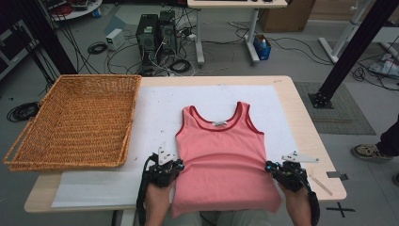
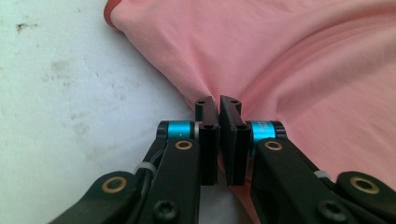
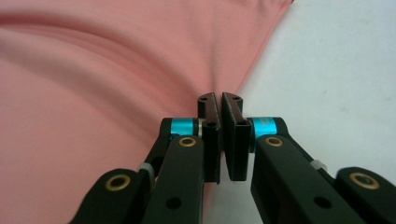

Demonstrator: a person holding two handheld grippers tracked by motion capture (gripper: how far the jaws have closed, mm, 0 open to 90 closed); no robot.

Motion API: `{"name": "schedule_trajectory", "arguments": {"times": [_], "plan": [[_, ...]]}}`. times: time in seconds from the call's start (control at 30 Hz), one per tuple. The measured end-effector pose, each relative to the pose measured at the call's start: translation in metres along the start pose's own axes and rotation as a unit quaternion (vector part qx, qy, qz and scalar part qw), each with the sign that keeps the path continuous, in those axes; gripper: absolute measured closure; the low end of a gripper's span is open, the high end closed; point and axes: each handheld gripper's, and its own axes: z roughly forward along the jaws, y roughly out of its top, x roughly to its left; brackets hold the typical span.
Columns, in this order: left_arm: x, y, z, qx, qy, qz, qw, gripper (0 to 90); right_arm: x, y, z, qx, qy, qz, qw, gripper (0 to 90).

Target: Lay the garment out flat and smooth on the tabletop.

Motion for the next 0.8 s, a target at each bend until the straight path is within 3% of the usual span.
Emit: {"name": "schedule_trajectory", "arguments": {"times": [0.07,0.1,0.17,0.27,0.37,0.43,0.5,0.57,0.6,0.63,0.67,0.7,0.8], "plan": [[0.001,0.000,-0.002,-0.024,0.022,-0.008,0.9994,61.1,0.002,-0.001,-0.002,-0.007,-0.001,-0.003,1.0000,73.9],[0.004,0.002,-0.003,-0.038,0.022,-0.021,0.9988,56.4,0.002,0.000,-0.002,-0.011,-0.004,-0.006,0.9999,70.6],[0.008,0.008,-0.002,-0.053,0.031,-0.025,0.9978,51.9,0.000,0.006,0.001,-0.018,-0.015,-0.001,0.9997,60.2],[0.016,0.021,0.007,-0.039,0.035,-0.015,0.9985,49.7,-0.006,0.015,0.010,-0.022,-0.025,0.023,0.9992,53.1],[0.025,0.033,0.017,-0.031,0.028,-0.026,0.9988,49.2,-0.010,0.020,0.024,-0.005,-0.027,0.029,0.9992,51.7],[0.028,0.038,0.027,-0.018,0.028,-0.028,0.9991,49.2,-0.009,0.022,0.032,0.009,-0.029,0.021,0.9993,54.7],[0.030,0.038,0.038,0.010,0.025,-0.030,0.9992,49.4,-0.009,0.023,0.034,0.011,-0.036,0.011,0.9992,62.2],[0.028,0.036,0.044,0.029,0.027,-0.009,0.9992,56.7,-0.012,0.023,0.033,0.012,-0.041,0.009,0.9991,76.1],[0.026,0.034,0.045,0.025,0.038,0.002,0.9990,61.8,-0.014,0.023,0.032,0.012,-0.036,0.005,0.9993,82.5],[0.024,0.034,0.044,0.021,0.036,0.007,0.9991,67.7,-0.014,0.022,0.031,0.012,-0.032,0.003,0.9994,85.8],[0.019,0.033,0.044,0.026,0.043,0.030,0.9983,81.5,-0.014,0.021,0.030,0.012,-0.031,-0.002,0.9994,87.2],[0.017,0.032,0.043,0.028,0.043,0.037,0.9980,86.4,-0.013,0.020,0.027,0.017,-0.030,-0.005,0.9994,87.8],[0.015,0.029,0.037,0.031,0.034,0.031,0.9985,86.7,-0.011,0.017,0.022,0.016,-0.028,-0.002,0.9995,87.8]]}}
